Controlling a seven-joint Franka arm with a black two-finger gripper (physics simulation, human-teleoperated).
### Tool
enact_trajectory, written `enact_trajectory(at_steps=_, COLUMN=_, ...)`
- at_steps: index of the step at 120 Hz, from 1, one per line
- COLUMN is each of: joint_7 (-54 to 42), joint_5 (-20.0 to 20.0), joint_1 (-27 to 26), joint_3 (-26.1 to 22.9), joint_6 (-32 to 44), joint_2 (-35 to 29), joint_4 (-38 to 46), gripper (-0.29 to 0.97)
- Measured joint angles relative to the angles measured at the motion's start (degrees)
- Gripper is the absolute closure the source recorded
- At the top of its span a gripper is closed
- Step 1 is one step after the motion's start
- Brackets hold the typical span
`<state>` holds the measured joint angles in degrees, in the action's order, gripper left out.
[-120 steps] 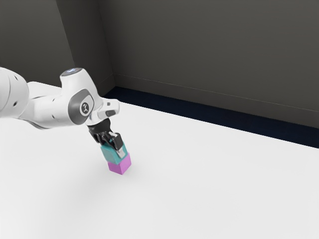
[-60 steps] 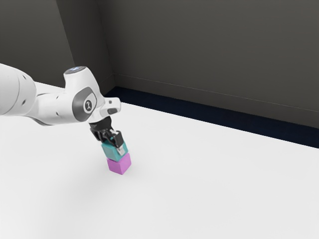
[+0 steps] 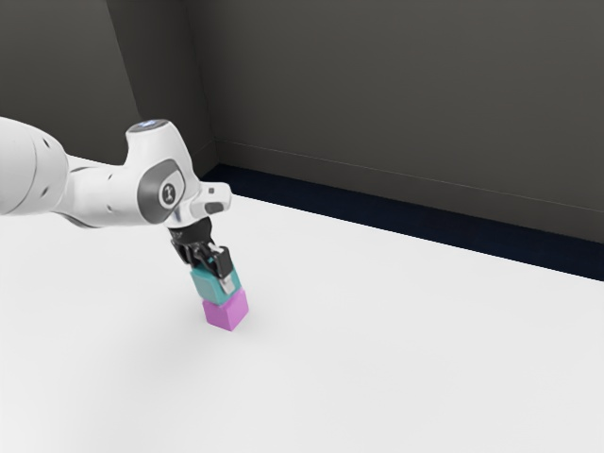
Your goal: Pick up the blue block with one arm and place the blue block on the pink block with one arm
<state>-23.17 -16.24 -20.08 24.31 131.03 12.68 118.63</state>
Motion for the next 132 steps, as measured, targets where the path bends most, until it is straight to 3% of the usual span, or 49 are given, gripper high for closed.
enact_trajectory(at_steps=66, joint_7=0.4, joint_5=-4.0, joint_1=0.7, joint_3=-0.1, joint_6=-1.2, joint_2=1.0, joint_4=-0.1, gripper=0.46)
enact_trajectory(at_steps=120, joint_7=2.9, joint_5=-3.7, joint_1=0.6, joint_3=-0.1, joint_6=-0.7, joint_2=1.4, joint_4=-0.2, gripper=0.46)
enact_trajectory(at_steps=132, joint_7=2.7, joint_5=-3.9, joint_1=0.7, joint_3=-0.1, joint_6=-0.9, joint_2=1.5, joint_4=-0.2, gripper=0.27)
